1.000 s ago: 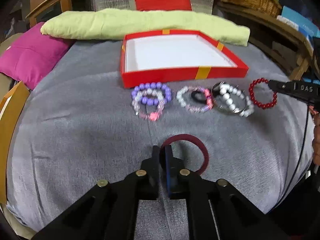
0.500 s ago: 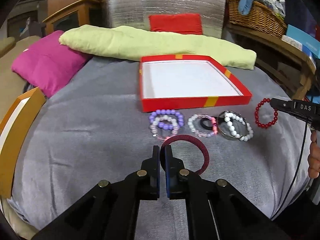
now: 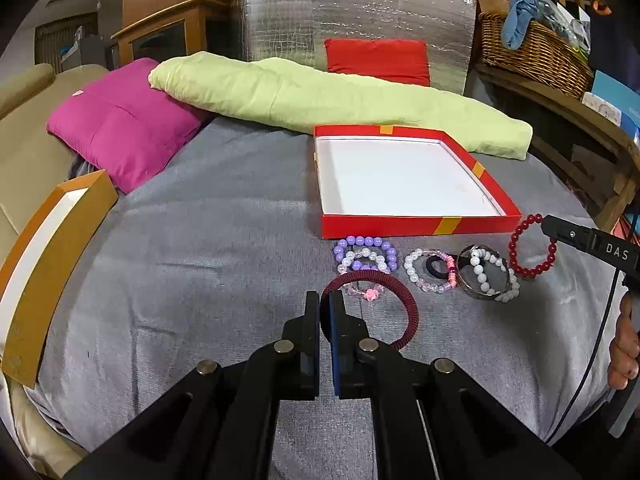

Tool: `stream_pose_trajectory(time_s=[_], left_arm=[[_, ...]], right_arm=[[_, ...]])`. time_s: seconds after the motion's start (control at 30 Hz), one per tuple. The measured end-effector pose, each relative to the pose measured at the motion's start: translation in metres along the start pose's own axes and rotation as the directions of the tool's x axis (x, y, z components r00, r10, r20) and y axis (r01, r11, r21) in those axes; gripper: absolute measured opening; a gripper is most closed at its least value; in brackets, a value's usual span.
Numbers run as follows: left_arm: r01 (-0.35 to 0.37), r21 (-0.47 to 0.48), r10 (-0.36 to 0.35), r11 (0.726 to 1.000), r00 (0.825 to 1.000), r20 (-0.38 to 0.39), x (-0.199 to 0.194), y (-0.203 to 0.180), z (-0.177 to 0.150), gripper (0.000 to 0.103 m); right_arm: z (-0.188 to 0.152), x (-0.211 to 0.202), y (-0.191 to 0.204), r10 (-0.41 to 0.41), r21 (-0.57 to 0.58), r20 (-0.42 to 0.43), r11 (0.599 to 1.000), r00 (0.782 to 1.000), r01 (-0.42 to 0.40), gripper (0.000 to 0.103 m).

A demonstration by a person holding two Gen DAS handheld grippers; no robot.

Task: Organize jewelry
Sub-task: 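Carry both bracelets into the white tray and open both tools to release them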

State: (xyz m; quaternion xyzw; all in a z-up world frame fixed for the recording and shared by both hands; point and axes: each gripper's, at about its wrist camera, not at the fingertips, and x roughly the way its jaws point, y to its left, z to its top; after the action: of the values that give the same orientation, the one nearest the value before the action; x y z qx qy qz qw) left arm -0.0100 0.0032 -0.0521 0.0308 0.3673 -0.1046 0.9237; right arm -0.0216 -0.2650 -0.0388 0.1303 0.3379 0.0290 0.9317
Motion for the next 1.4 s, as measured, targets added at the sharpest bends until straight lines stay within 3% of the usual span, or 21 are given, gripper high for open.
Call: stream_pose_trajectory(time_s=[0.37,0.87,1.17,1.4], left_arm=[[0.01,-0.022,-0.009,1.0,0.999,0.032,0.005,0.006,0.021,0.005],[0.066,-0.032,-0.063,0.997,0.996,0.069,0.055,-0.006,0.086,0.005],[0.116,-0.051,-0.116,0.992,0.993,-0.014,0.112,-0.018,0.104,0.005],[0.109,-0.044,-0.111,0.993,0.993,-0.042,0.133,-0.028,0.11,0.005]], right_arm=[[0.007,-0.005,0.002,0.017,-0.009,0.027,1.0,0.999,-0.017,0.01],[0.05,0.025,-0.01,0.063,0.068,0.094,0.995,0.994,-0.07,0.01],[0.069,0.08,-0.013,0.097,0.139,0.032,0.985,0.995,-0.101,0.01],[0.072,0.11,-0.011,0.12,0.178,-0.005,0.977,0.993,-0.117,0.01]])
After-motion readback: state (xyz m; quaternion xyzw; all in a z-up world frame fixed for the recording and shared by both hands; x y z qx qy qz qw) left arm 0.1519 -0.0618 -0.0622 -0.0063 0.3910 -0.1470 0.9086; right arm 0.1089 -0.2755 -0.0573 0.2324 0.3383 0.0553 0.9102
